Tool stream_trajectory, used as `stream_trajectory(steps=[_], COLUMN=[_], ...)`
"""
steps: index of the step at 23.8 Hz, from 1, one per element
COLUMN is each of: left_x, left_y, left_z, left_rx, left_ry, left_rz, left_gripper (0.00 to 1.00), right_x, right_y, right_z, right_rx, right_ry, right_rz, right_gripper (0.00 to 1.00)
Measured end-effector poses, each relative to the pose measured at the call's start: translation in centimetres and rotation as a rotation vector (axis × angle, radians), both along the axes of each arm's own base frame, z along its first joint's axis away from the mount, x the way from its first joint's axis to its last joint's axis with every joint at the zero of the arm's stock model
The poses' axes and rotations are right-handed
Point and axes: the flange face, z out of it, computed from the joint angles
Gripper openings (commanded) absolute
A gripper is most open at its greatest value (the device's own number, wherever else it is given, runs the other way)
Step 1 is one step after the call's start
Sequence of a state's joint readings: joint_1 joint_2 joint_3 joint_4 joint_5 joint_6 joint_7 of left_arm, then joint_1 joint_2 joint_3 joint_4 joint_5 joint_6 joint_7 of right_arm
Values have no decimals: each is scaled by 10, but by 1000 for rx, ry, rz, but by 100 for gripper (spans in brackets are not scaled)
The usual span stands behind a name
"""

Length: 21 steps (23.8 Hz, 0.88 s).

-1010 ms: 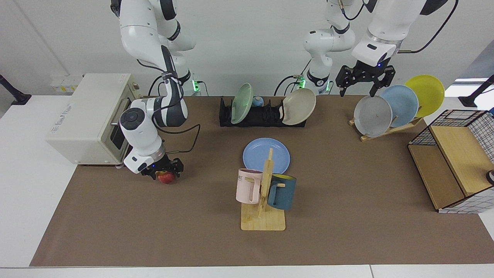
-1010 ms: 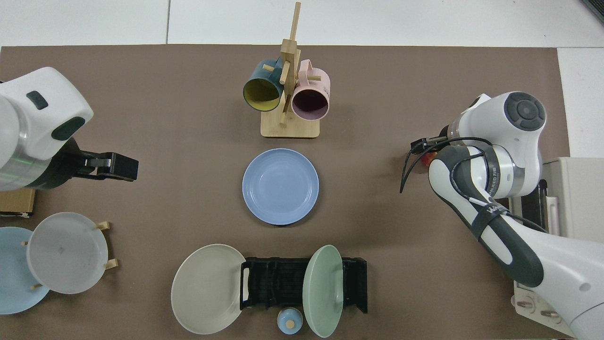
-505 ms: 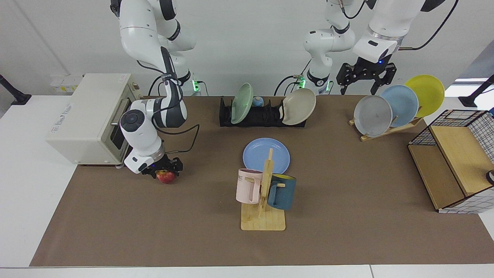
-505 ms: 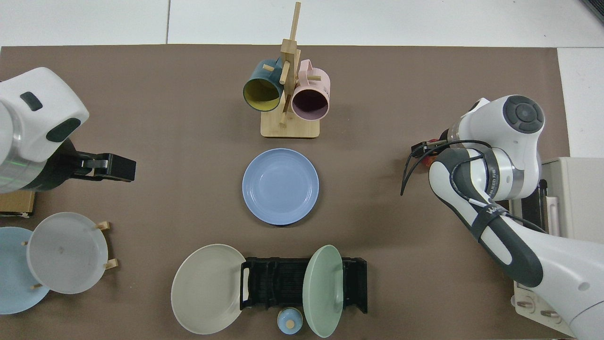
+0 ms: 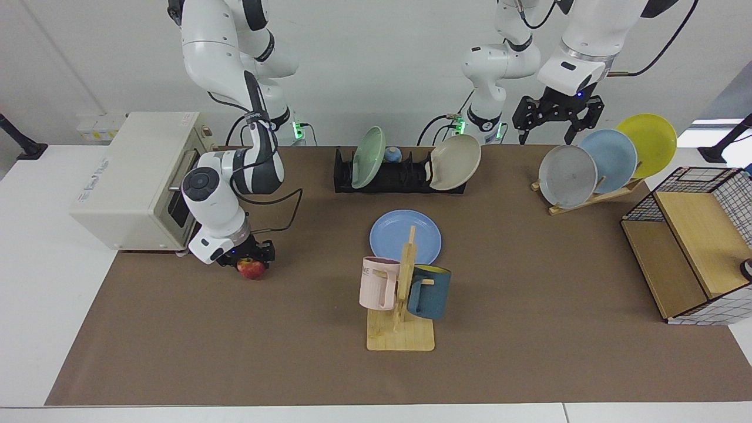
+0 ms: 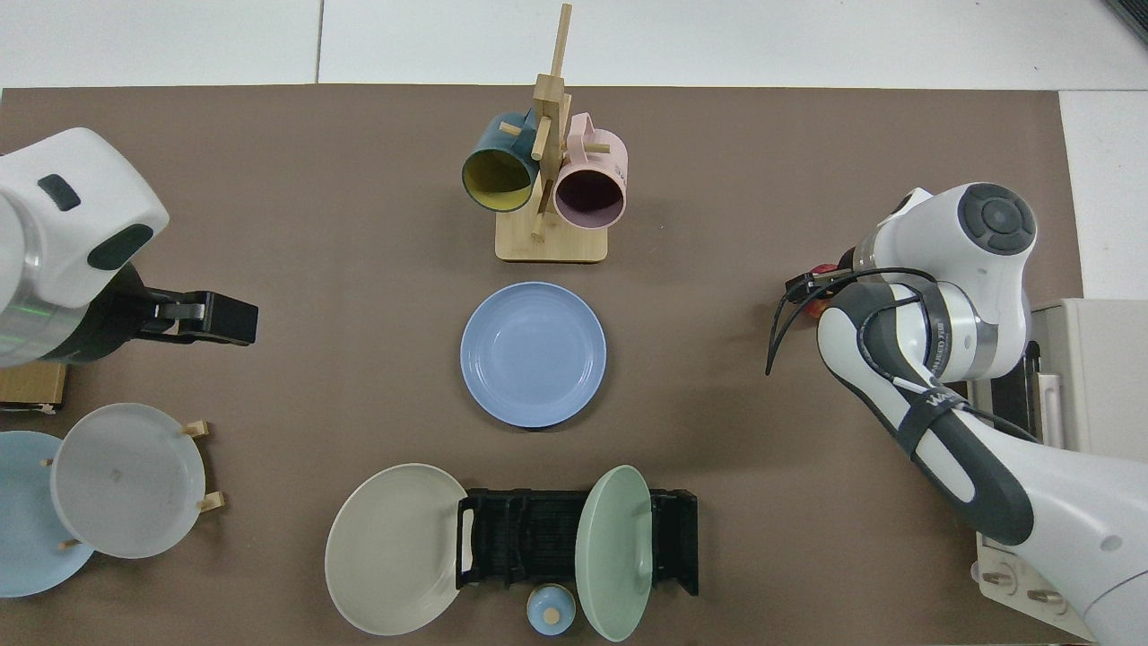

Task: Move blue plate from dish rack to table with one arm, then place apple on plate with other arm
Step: 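Carry the apple with the right gripper toward the blue plate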

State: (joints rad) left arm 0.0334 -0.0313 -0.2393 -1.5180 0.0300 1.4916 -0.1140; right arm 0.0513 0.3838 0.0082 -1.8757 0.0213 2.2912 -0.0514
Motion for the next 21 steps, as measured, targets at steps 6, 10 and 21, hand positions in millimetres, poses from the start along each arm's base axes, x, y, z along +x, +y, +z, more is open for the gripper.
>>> stream_trajectory(steps=[6, 10, 21], left_x=[0, 0, 0], left_y=[0, 0, 0], left_z=[0, 0, 0], left_rx=[0, 0, 0], left_ry=[0, 0, 0], left_rz=[0, 0, 0], left_gripper=[100, 100, 100], right_x=[16, 19, -20], right_y=[40, 86, 272], right_z=[51, 79, 111], right_rx=[36, 73, 154], right_ry=[-48, -80, -118], right_rz=[-77, -112, -165], right_gripper=[0, 0, 0])
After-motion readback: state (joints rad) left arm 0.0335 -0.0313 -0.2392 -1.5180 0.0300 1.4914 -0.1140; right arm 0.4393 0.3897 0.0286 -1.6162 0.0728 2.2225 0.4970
